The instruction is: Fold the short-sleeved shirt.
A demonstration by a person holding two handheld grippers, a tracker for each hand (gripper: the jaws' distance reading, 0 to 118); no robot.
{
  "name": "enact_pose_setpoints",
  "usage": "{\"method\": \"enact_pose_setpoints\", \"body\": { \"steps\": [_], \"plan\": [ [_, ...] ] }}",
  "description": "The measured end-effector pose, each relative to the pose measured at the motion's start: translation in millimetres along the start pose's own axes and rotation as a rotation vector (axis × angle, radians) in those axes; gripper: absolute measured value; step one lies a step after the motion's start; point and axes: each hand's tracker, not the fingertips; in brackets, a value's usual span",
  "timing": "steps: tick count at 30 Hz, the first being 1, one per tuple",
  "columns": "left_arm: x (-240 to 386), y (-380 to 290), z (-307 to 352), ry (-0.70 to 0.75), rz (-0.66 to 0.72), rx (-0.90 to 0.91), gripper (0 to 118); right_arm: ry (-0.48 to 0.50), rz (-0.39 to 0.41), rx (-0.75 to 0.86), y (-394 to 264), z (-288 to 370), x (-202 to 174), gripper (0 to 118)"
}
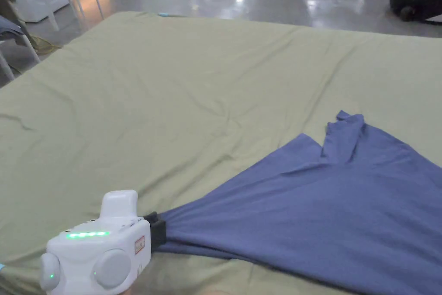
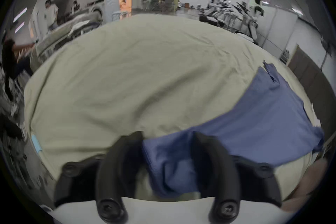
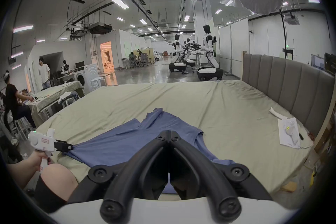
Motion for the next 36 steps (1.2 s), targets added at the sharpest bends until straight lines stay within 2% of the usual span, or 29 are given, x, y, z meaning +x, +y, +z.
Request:
{"method": "enact_pose_setpoints", "body": {
  "steps": [1,5,7,9,11,12,13,14,15,16,17,19,21,23,24,25,26,28,29,33,36],
  "plan": [
    [5,-4,7,-0.010,-0.020,0.017,1,-0.006,0.017,-0.007,1,-4,2,0],
    [9,-11,23,-0.088,-0.031,0.041,1,0.028,0.015,-0.082,11,-33,11,0],
    [7,-11,37,-0.045,-0.012,0.120,1,0.079,0.022,-0.133,20,-54,11,0],
    [2,-6,49,-0.055,-0.016,0.165,1,0.138,0.032,-0.109,26,-87,13,0],
    [-1,0,58,-0.072,0.018,0.199,1,0.148,0.051,-0.162,31,-130,12,3],
    [-3,6,62,-0.080,0.010,0.202,1,0.157,0.092,-0.208,31,-161,14,26],
    [-2,10,66,-0.078,-0.003,0.218,1,0.143,0.135,-0.242,30,-193,15,57],
    [-1,14,69,-0.078,-0.015,0.225,1,0.117,0.139,-0.275,26,-226,19,92],
    [0,17,72,-0.082,-0.021,0.231,1,0.096,0.130,-0.311,21,-256,22,116],
    [5,21,75,-0.084,-0.026,0.237,1,0.082,0.125,-0.325,16,-286,27,116],
    [7,23,76,-0.085,-0.034,0.237,1,0.083,0.117,-0.332,12,-309,30,113],
    [10,26,75,-0.082,-0.051,0.233,1,0.025,0.091,-0.433,-4,-369,44,112],
    [13,28,73,-0.084,-0.056,0.227,1,0.043,0.063,-0.475,-18,-407,50,112],
    [14,28,69,-0.079,-0.062,0.219,1,0.001,0.074,-0.524,-31,-425,45,107],
    [14,29,67,-0.075,-0.064,0.216,1,0.001,0.089,-0.564,-37,-433,44,96],
    [14,29,66,-0.075,-0.065,0.211,1,0.025,0.085,-0.624,-43,-438,43,97],
    [13,28,65,-0.079,-0.059,0.207,1,-0.001,0.110,-0.562,-48,-440,42,95],
    [12,27,63,-0.080,-0.045,0.197,1,0.042,0.113,-0.516,-39,-431,46,45],
    [12,27,62,-0.083,-0.040,0.194,1,0.017,0.124,-0.487,-36,-427,46,5],
    [13,28,70,-0.098,-0.022,0.220,1,0.038,0.108,-0.489,-28,-385,42,3],
    [10,34,90,-0.147,0.032,0.261,1,0.029,0.102,-0.368,1,-332,42,3]
  ]
}}
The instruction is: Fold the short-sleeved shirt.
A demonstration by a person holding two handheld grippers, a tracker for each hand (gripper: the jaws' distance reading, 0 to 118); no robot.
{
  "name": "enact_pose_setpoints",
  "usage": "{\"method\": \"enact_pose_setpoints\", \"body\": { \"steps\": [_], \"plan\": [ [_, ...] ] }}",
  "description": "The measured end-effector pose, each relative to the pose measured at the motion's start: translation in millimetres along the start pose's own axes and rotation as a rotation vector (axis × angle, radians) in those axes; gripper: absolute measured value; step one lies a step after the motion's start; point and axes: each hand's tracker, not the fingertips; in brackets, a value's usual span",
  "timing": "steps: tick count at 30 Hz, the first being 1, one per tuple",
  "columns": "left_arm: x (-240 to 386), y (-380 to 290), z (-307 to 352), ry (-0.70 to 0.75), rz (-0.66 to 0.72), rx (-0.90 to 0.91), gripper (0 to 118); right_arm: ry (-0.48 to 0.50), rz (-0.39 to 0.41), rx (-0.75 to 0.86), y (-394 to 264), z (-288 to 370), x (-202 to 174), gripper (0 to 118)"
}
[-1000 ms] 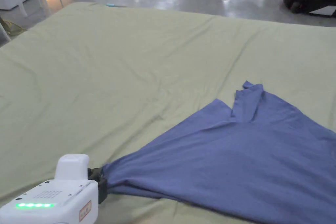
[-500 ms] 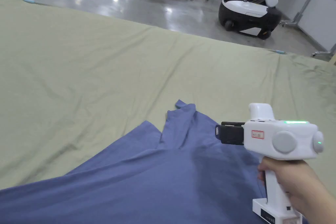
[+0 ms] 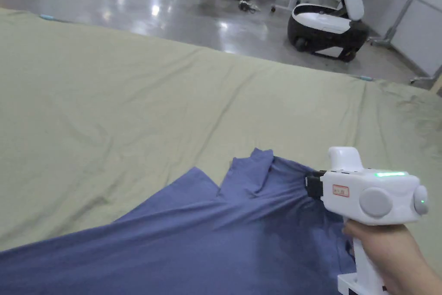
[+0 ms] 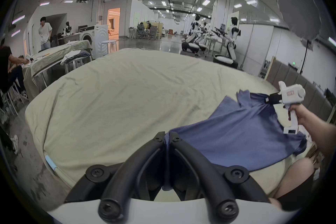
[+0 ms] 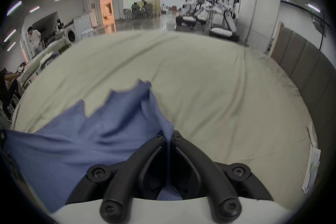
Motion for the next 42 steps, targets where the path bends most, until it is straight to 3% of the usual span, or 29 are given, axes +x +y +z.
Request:
{"method": "enact_pose_setpoints", "body": {
  "steps": [4,11,14,17,22,25,30,35,42],
  "plan": [
    [6,28,28,-0.031,-0.046,0.093,1,0.028,-0.057,0.194,21,98,21,3],
    [12,131,69,-0.115,-0.115,0.309,1,-0.036,-0.097,0.420,70,280,46,3],
    [14,183,70,-0.149,-0.118,0.338,1,-0.081,-0.066,0.489,90,334,49,3],
    [31,235,73,-0.178,-0.128,0.365,1,-0.104,-0.090,0.542,113,368,48,3],
    [53,309,63,-0.143,-0.236,0.428,1,-0.151,-0.095,0.600,164,377,67,3],
    [60,350,45,-0.131,-0.230,0.439,1,-0.166,-0.087,0.641,197,372,70,3],
    [69,413,5,-0.065,-0.239,0.495,1,-0.148,-0.052,0.675,265,332,73,3],
    [82,467,-37,-0.013,-0.249,0.520,1,-0.121,-0.088,0.685,324,296,77,3],
    [99,515,-94,0.049,-0.311,0.540,1,-0.173,-0.069,0.725,393,250,95,3]
  ]
}}
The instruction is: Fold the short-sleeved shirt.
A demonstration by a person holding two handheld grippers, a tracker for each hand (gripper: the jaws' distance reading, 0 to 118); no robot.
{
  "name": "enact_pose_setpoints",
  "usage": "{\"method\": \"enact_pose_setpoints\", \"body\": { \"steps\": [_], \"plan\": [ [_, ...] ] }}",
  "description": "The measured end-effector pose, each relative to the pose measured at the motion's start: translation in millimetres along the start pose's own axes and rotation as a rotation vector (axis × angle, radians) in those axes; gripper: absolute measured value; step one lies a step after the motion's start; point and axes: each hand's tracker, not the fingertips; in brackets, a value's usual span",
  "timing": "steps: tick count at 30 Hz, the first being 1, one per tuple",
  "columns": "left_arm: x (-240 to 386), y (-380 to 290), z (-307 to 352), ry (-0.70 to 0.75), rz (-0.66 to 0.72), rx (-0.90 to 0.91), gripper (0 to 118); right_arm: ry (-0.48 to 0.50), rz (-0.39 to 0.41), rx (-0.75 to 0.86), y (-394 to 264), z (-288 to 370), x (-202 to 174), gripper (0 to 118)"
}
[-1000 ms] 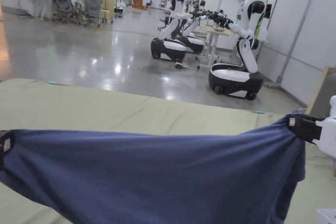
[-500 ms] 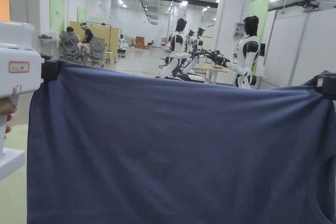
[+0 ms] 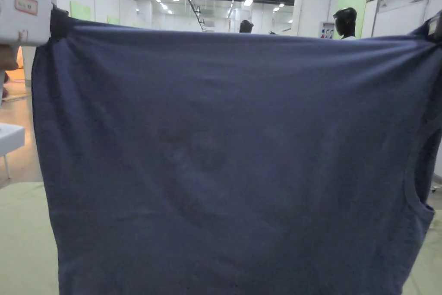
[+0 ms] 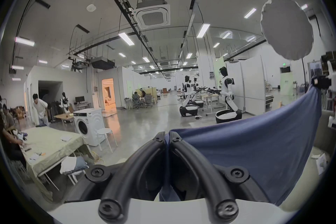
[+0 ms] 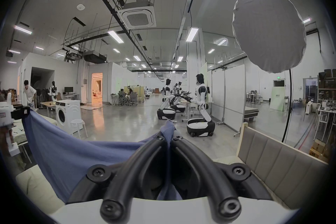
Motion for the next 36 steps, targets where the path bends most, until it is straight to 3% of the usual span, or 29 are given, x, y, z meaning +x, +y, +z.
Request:
{"method": "enact_pose_setpoints", "body": {
  "steps": [2,4,6,8,16,22,25,33,36],
  "plan": [
    [7,2,-23,-0.016,-0.017,0.003,1,-0.020,-0.009,0.000,1,-21,4,3],
    [14,1,-40,-0.014,-0.033,0.008,1,-0.001,-0.164,-0.026,-5,-39,16,3],
    [20,-3,-56,-0.027,-0.031,0.009,1,-0.019,-0.207,-0.029,-13,-53,24,3],
    [29,-11,-70,-0.035,-0.028,0.012,1,-0.057,-0.151,-0.035,-24,-64,24,3],
    [57,-89,-99,-0.057,0.005,-0.131,1,-0.036,-0.065,-0.097,-114,-79,27,3],
    [68,-175,-83,-0.084,-0.001,-0.235,1,-0.004,-0.076,-0.169,-199,-54,29,3],
    [68,-221,-65,-0.106,0.070,-0.312,1,0.042,-0.159,-0.263,-251,-30,35,3],
    [60,-337,43,-0.143,0.151,-0.439,1,0.064,-0.178,-0.391,-361,70,34,3],
    [62,-359,101,-0.144,0.151,-0.461,1,0.084,-0.073,-0.422,-391,117,22,3]
  ]
}}
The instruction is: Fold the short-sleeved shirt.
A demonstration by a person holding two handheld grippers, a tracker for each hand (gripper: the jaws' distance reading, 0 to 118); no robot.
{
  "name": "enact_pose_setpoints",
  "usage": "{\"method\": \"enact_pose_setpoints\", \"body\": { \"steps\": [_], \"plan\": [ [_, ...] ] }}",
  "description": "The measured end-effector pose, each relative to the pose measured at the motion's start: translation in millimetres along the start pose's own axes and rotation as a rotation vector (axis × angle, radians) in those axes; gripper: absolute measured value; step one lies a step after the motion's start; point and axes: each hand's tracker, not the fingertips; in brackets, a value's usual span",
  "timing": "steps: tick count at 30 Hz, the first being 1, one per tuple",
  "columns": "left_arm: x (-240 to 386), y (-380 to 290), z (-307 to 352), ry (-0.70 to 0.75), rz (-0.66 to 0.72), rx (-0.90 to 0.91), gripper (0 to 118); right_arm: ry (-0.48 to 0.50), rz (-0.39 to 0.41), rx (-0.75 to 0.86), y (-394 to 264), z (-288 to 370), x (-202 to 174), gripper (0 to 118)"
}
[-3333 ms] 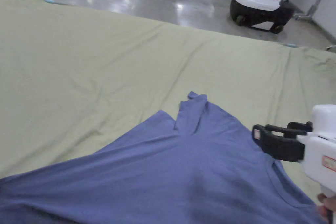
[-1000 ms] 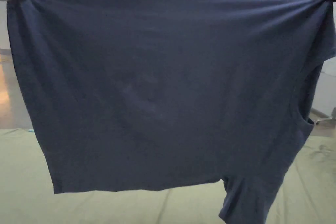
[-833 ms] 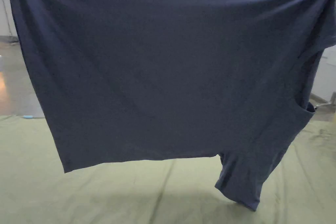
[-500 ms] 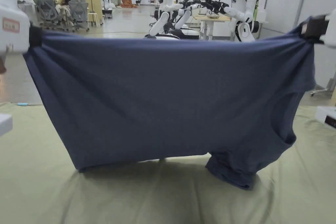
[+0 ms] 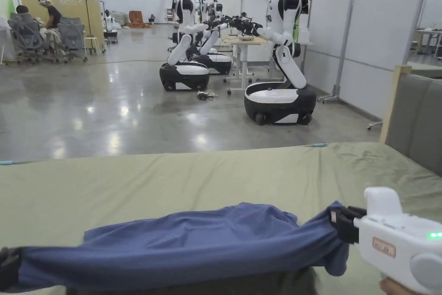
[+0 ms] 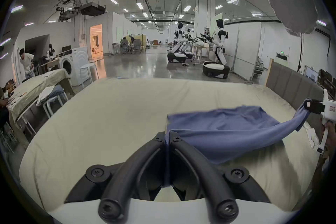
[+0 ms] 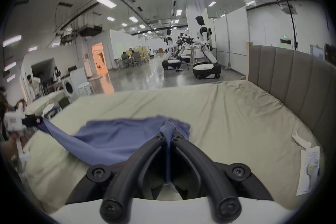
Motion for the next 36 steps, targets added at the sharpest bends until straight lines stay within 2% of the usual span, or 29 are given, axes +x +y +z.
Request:
{"method": "enact_pose_setpoints", "body": {
  "steps": [4,8,12,13,18,22,24,25,26,27,28,29,30,31,34,35,36],
  "plan": [
    [-5,-55,53,0.010,-0.045,-0.028,1,0.031,0.023,-0.003,-45,55,-9,3],
    [-23,-97,96,0.016,-0.070,-0.042,1,0.040,0.084,-0.006,-85,118,-13,3],
    [-30,-141,146,-0.010,-0.067,-0.062,1,0.063,0.069,-0.031,-131,182,-13,3],
    [-32,-153,156,-0.014,-0.070,-0.077,1,0.053,0.092,-0.057,-144,195,-15,3],
    [-26,-207,192,-0.037,-0.071,-0.140,1,0.053,0.111,-0.134,-198,230,-21,3],
    [-24,-236,196,-0.043,-0.059,-0.179,2,0.024,0.057,-0.172,-222,233,-19,3],
    [-22,-245,197,-0.033,-0.066,-0.169,10,0.014,0.036,-0.186,-231,230,-17,3],
    [-22,-247,197,-0.022,-0.059,-0.170,23,-0.001,0.024,-0.203,-236,229,-17,3],
    [-25,-248,197,-0.041,-0.024,-0.185,51,-0.029,0.022,-0.203,-240,229,-18,9],
    [-29,-249,198,-0.083,0.041,-0.208,74,-0.034,0.027,-0.186,-242,231,-19,32],
    [-30,-249,201,-0.084,0.086,-0.221,99,-0.050,0.025,-0.171,-244,232,-19,63],
    [-30,-247,207,-0.075,0.107,-0.213,116,-0.049,0.018,-0.161,-243,236,-18,100],
    [-34,-243,215,-0.078,0.117,-0.191,116,-0.054,-0.004,-0.154,-242,240,-18,118],
    [-34,-236,227,-0.092,0.118,-0.155,116,-0.062,-0.027,-0.120,-239,249,-20,118],
    [-40,-221,254,-0.050,0.107,-0.111,115,-0.096,-0.009,0.000,-225,286,-30,117],
    [-43,-216,263,-0.053,0.108,-0.115,111,-0.092,-0.008,0.010,-221,298,-34,114],
    [-46,-210,274,-0.057,0.129,-0.100,97,-0.082,-0.010,0.013,-220,301,-40,98]
  ]
}}
